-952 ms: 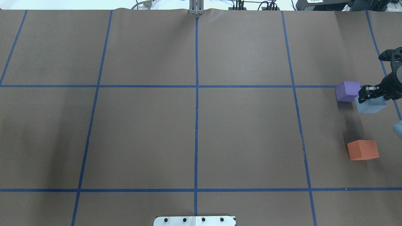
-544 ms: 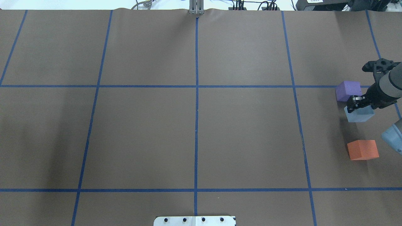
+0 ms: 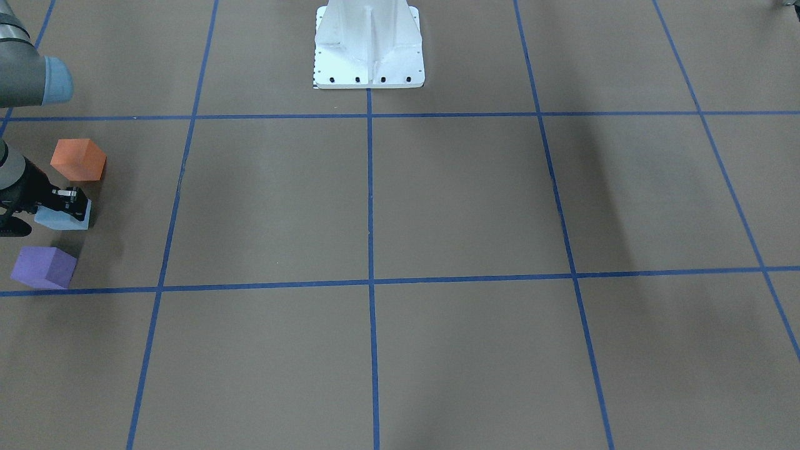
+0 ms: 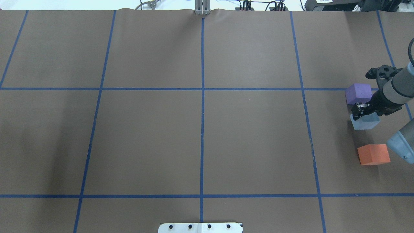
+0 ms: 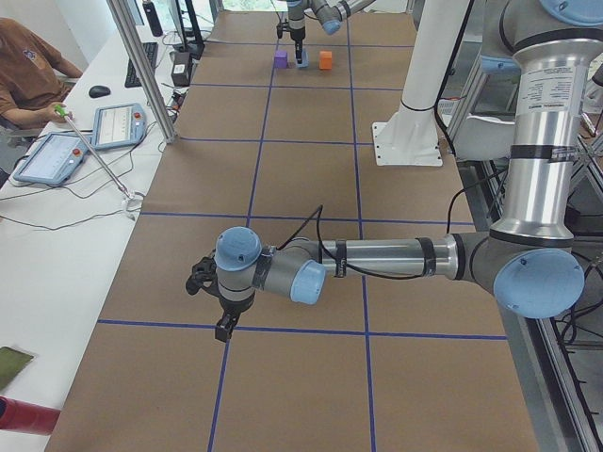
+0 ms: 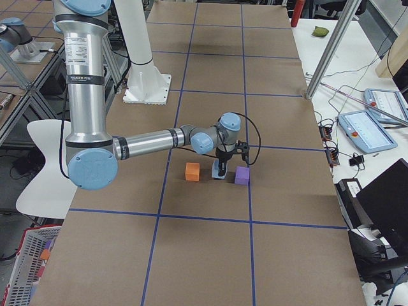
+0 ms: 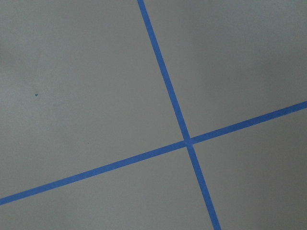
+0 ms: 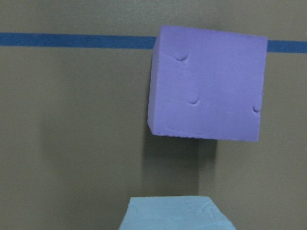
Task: Place blue block between orange and purple blocks
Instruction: 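Lower the light blue cube between the purple and orange cubes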
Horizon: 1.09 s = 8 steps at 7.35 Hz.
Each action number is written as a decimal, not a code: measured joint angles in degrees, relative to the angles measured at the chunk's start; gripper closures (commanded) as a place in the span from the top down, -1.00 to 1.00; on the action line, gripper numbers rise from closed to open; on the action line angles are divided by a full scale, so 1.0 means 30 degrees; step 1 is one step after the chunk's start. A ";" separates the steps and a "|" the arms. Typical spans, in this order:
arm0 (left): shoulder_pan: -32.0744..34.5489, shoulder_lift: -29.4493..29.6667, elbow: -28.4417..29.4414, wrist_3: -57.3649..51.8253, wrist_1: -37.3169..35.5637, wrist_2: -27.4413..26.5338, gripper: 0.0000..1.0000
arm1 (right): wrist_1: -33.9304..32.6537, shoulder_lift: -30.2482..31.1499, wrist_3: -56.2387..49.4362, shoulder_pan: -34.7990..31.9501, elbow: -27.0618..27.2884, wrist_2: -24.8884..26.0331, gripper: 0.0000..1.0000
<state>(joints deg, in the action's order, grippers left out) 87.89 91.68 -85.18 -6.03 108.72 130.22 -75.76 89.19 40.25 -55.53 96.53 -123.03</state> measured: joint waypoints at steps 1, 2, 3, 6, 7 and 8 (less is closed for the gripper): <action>0.0000 -0.0001 -0.0012 -0.0007 0.0000 -0.0086 1.00 | 0.0000 -0.0056 0.0000 0.0010 -0.0163 -0.0003 -0.09; 0.0001 0.0003 -0.0021 -0.0010 0.0001 -0.0117 1.00 | 0.0000 -0.0128 -0.0013 0.0018 -0.0304 -0.0004 0.98; 0.0000 0.0025 -0.0022 -0.0011 0.0001 -0.0128 1.00 | 0.0007 -0.0162 -0.0031 0.0022 -0.0347 0.0001 1.00; 0.0000 0.0054 -0.0067 0.0022 0.0007 -0.0134 1.00 | 0.0028 -0.0169 -0.0030 0.0019 -0.0256 0.0023 1.00; 0.0000 0.0064 -0.0085 0.0036 0.0014 -0.0135 1.00 | 0.0029 -0.0164 -0.0035 -0.0003 -0.0106 0.0020 1.00; 0.0001 0.0086 -0.0110 0.0037 0.0009 -0.0134 1.00 | 0.0024 -0.0082 -0.0048 -0.0097 0.0410 -0.0012 1.00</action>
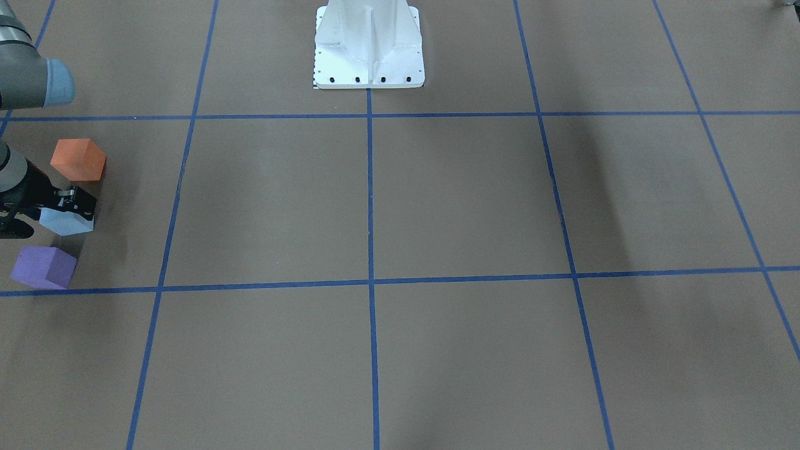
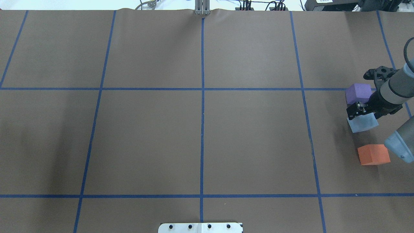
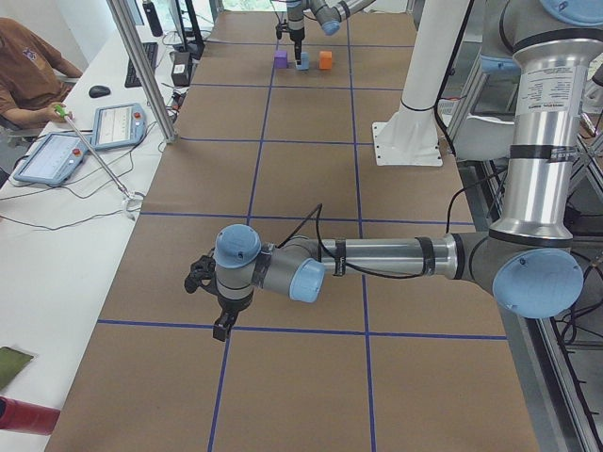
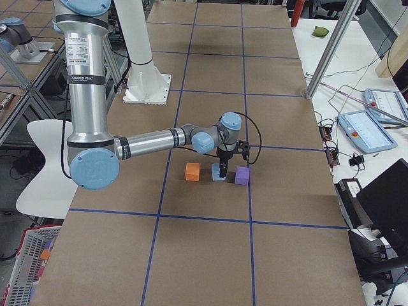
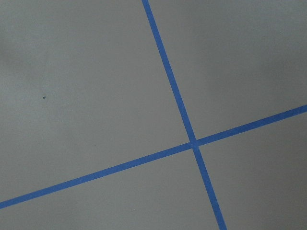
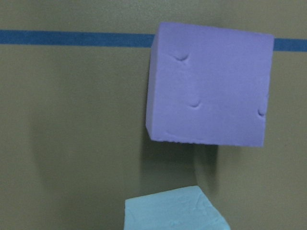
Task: Place blue block between orange and purple blocks
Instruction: 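Lower the light blue cube between the purple and orange cubes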
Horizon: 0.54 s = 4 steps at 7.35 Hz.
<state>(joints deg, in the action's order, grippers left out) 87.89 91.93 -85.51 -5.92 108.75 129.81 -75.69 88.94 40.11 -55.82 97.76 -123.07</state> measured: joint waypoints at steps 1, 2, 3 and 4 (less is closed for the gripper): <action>0.0000 0.0007 -0.0033 -0.0008 -0.0006 0.0000 1.00 | -0.0053 0.0185 -0.0049 -0.0446 0.0991 -0.0073 1.00; 0.0000 0.0000 -0.0057 -0.0021 -0.0020 -0.0006 1.00 | -0.0129 0.0417 -0.0225 -0.1409 0.2001 -0.0453 1.00; 0.0000 -0.0025 -0.0068 -0.0043 -0.0067 -0.0019 1.00 | -0.0199 0.0659 -0.1101 -0.3171 0.2636 -0.1714 1.00; 0.0024 -0.0057 -0.0097 -0.0069 -0.0130 -0.0021 1.00 | -0.0443 0.0801 -0.3146 -0.5282 0.2648 -0.3244 1.00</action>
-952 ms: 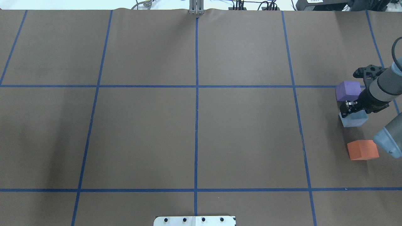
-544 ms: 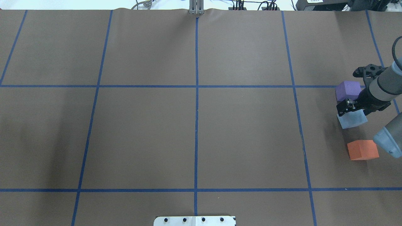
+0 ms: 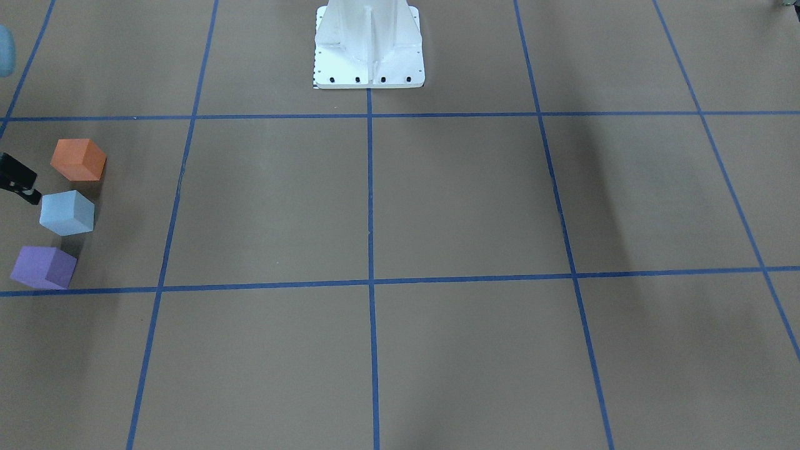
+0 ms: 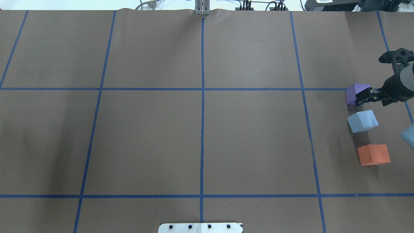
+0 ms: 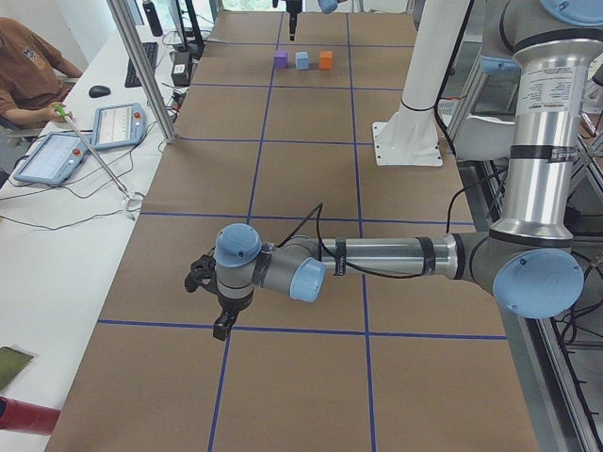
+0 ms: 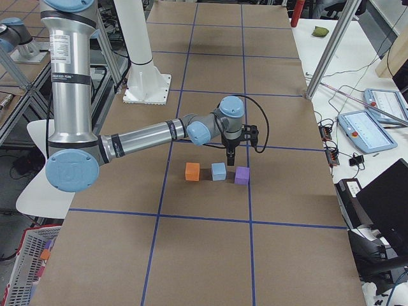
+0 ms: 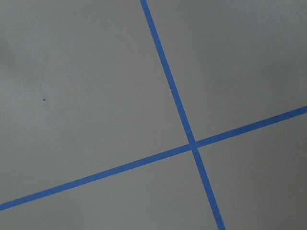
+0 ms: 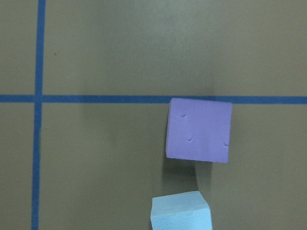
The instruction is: Place blue block between orange and purple blocks
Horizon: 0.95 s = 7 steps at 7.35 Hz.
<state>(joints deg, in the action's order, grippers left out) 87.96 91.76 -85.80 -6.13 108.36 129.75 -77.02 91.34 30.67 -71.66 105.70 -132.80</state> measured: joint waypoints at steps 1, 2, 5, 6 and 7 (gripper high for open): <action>0.0053 -0.0049 -0.0012 -0.0021 -0.0059 0.0011 1.00 | -0.0995 0.0046 -0.3209 -0.2037 -0.0318 -0.1001 1.00; 0.0092 -0.0114 -0.0004 -0.0040 -0.0092 0.0025 1.00 | -0.2865 -0.0009 -0.6797 -0.3652 -0.0599 -0.1376 1.00; 0.0481 -0.0788 -0.0004 -0.1074 -0.0157 0.0194 1.00 | -0.5377 0.0664 -1.2098 -0.5828 -0.1956 -0.1336 1.00; 0.0643 -0.1252 -0.0154 -0.1353 -0.0111 0.0208 1.00 | -0.4559 0.0854 -1.2445 -0.5950 -0.2582 -0.1195 1.00; 0.0796 -0.1874 -0.0753 -0.1458 -0.0098 0.0143 1.00 | -0.3627 0.0893 -1.2627 -0.5982 -0.3791 -0.1077 1.00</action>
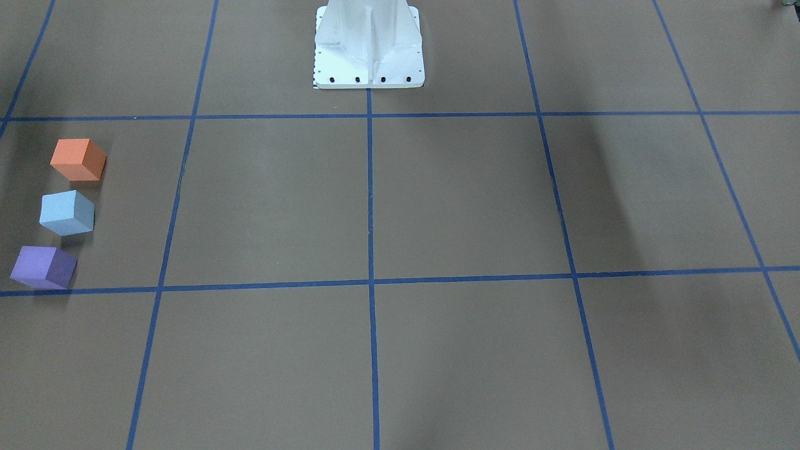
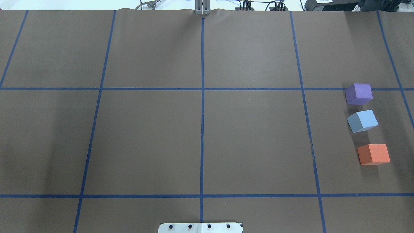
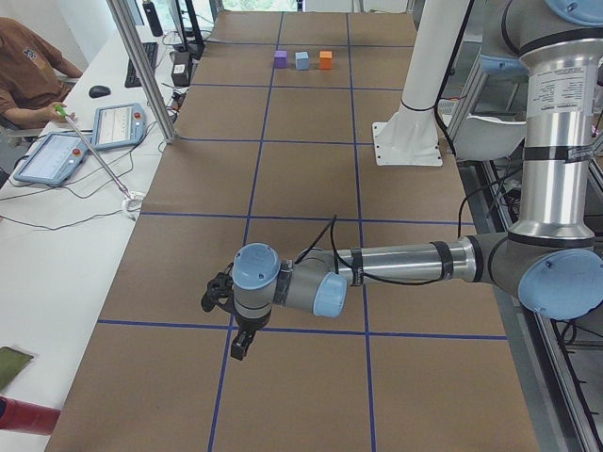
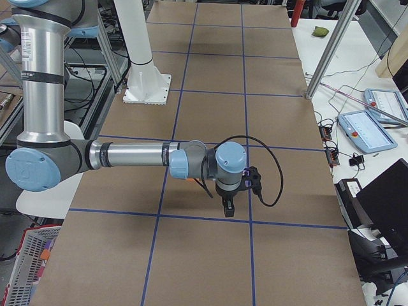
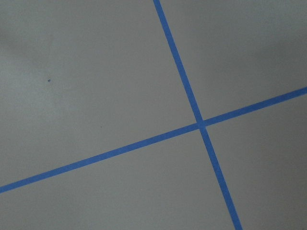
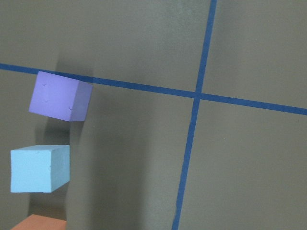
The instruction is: Place blue block between orange and purple blocks
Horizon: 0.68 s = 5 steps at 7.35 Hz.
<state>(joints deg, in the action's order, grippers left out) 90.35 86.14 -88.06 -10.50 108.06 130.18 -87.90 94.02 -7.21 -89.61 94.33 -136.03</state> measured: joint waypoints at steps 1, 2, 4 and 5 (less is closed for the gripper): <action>0.0067 -0.0406 -0.0927 0.0067 -0.0510 -0.0081 1.00 | 0.1097 -0.0016 -0.0008 -0.0005 -0.1371 0.0054 1.00; 0.0077 -0.0549 -0.1933 0.0190 -0.1755 -0.0116 1.00 | 0.2028 -0.0035 0.0071 -0.0012 -0.2282 0.0070 1.00; 0.0076 -0.0676 -0.3421 0.0381 -0.4020 -0.0147 1.00 | 0.2701 -0.0049 0.0659 -0.0013 -0.2676 0.0035 1.00; 0.0051 -0.0719 -0.3606 0.0450 -0.4399 -0.0151 1.00 | 0.2742 -0.0045 0.1059 -0.0012 -0.2426 0.0004 1.00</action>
<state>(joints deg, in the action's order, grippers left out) 90.51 83.98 -98.88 -9.15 94.86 129.73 -79.67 93.89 -4.03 -89.65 87.05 -136.02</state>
